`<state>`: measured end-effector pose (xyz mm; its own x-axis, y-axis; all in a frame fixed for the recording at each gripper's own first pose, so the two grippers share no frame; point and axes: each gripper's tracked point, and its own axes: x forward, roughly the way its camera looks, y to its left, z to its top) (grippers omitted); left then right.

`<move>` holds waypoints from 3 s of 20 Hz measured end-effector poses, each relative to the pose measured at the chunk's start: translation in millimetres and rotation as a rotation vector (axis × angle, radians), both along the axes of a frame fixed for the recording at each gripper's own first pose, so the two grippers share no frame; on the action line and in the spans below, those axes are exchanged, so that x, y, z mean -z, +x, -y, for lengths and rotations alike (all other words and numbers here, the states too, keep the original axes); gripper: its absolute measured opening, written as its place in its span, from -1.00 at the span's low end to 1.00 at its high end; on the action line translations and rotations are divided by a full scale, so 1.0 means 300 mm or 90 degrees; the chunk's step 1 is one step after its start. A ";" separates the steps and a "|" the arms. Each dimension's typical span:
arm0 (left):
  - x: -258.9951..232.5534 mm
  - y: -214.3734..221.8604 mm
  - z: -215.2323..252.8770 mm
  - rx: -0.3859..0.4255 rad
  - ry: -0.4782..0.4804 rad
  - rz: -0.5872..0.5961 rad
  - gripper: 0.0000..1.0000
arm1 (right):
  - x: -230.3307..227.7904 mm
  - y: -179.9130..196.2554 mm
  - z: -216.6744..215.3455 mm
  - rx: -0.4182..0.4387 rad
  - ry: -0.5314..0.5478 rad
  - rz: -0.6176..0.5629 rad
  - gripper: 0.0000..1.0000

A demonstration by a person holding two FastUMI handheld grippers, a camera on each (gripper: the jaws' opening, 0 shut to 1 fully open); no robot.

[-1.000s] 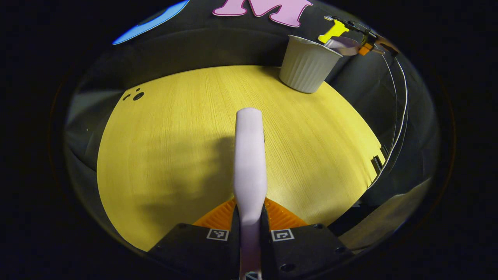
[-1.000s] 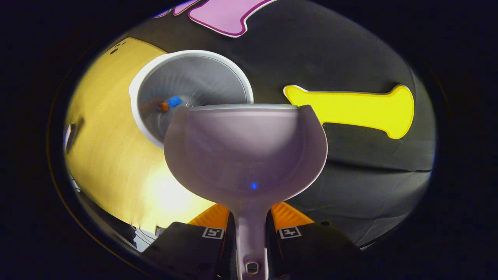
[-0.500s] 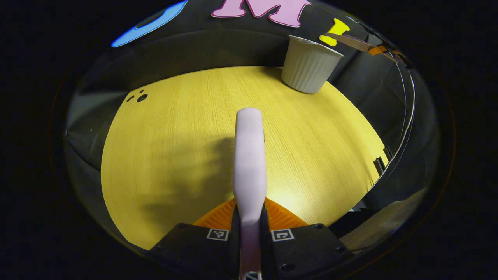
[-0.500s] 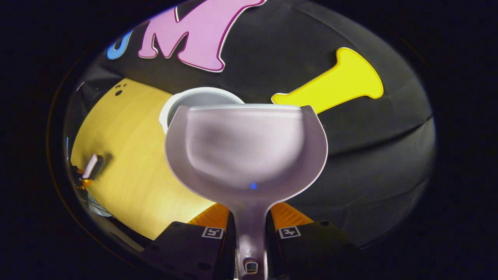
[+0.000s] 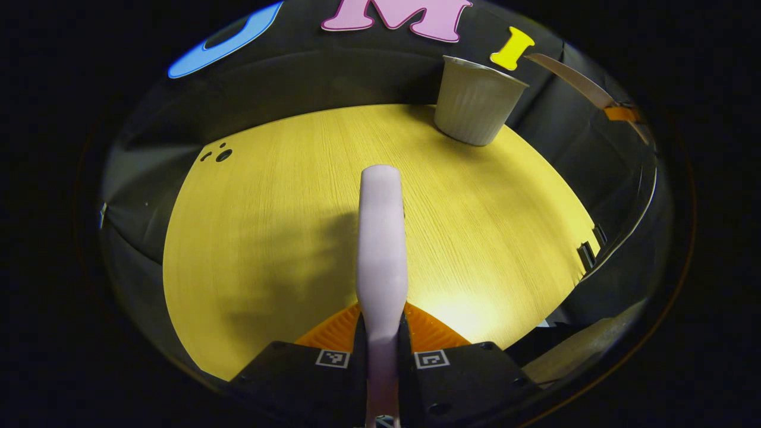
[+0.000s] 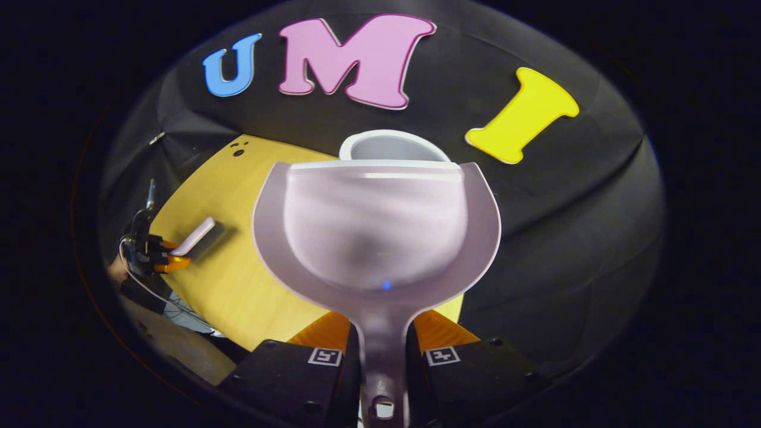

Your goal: Pick up the small broom and dustpan from the desktop, sweep the trash into the dustpan with the broom, and then empty the trash into the garbage bin.

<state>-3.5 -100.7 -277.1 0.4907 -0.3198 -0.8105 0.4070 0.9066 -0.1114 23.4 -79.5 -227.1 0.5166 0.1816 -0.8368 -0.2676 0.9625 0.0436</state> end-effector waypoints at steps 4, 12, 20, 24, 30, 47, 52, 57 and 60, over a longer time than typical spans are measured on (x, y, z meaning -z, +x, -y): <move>0.005 0.011 -0.010 -0.006 0.009 0.004 -0.50 | 0.152 -0.159 -0.154 -0.017 0.037 -0.047 -0.36; 0.054 0.023 -0.048 -0.015 0.049 0.010 -0.50 | 0.517 -0.354 -0.393 -0.015 0.063 -0.138 -0.28; 0.123 0.032 -0.041 -0.017 0.069 0.000 -0.50 | 0.734 -0.372 -0.472 -0.020 0.029 -0.167 -0.28; 0.173 0.047 -0.040 -0.012 0.079 -0.007 -0.50 | 0.764 -0.365 -0.501 -0.021 0.023 -0.168 -0.19; 0.220 0.064 -0.032 0.003 0.098 -0.022 -0.45 | 0.810 -0.381 -0.539 -0.029 0.033 -0.177 -0.33; -0.089 0.034 -0.052 0.012 0.117 0.120 -0.31 | 0.457 -0.345 -0.504 -0.022 0.094 -0.045 -0.21; -0.378 0.108 0.014 0.003 0.035 0.243 -0.31 | 0.212 -0.236 -0.528 -0.010 0.131 0.086 -0.21; -0.743 0.134 0.110 0.000 -0.075 0.405 -0.31 | -0.055 -0.125 -0.550 -0.010 0.150 0.243 -0.22; -0.872 0.122 0.139 -0.004 -0.137 0.459 -0.31 | -0.177 -0.098 -0.550 -0.004 0.152 0.321 -0.23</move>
<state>33.1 -142.4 -15.6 0.8787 -0.4301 -0.2072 0.4407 0.8977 0.0056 -5.9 85.5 -174.0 0.8405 0.3409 -0.4211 -0.3183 0.9397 0.1255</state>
